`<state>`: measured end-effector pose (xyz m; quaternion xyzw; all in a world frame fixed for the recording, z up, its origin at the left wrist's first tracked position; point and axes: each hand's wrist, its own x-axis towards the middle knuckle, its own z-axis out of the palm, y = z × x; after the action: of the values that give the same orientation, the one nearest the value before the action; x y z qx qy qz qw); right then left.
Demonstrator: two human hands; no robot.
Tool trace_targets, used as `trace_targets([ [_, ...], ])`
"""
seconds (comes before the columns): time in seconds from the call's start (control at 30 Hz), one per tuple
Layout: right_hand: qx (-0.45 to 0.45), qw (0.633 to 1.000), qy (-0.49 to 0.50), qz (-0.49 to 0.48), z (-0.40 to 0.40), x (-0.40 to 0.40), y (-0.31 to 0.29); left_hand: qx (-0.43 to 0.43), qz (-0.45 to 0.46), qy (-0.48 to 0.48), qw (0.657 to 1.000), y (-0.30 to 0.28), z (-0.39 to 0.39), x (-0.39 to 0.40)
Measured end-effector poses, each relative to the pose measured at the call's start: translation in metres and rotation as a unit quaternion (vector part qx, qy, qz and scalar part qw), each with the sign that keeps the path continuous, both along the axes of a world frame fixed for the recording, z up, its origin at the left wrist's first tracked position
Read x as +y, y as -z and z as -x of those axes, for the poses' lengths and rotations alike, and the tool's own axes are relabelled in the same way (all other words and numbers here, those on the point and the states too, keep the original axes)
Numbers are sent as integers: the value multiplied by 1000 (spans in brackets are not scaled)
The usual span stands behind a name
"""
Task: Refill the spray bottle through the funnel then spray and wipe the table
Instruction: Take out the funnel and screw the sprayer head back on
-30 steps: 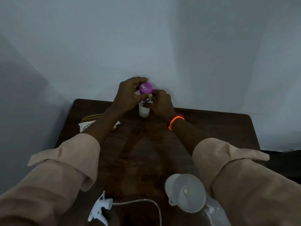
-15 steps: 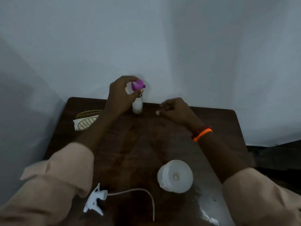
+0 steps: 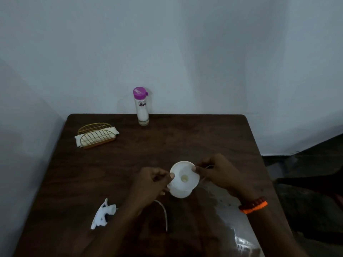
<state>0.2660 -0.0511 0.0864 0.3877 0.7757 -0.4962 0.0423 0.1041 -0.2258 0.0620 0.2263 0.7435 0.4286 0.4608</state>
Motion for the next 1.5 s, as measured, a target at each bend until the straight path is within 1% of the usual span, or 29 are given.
trace_targets([
  [0.17,6,1000,12,1,-1,-4,-2,28,-14,-6,999,-3,0,4],
  [0.37,43,998,32,-14,-5,-6,-8,10,-58,-15,998,-13,2,7],
  [0.57,60,995,63,-42,-9,-8,-5,35,-71,-4,997,-16,0,8],
  [0.73,61,995,78,-14,-13,-9,-9,36,-67,-1,997,-18,-2,8],
  [0.83,78,993,93,-9,-13,-9,-13,40,-76,2,996,-23,-2,9],
  [1.2,128,988,83,-22,-4,3,-46,43,-113,17,993,-53,16,21],
  [1.37,136,987,80,-40,14,22,-46,99,-141,35,984,-53,39,41],
  [1.5,135,987,64,-61,39,49,-23,194,-140,37,970,-35,63,64],
])
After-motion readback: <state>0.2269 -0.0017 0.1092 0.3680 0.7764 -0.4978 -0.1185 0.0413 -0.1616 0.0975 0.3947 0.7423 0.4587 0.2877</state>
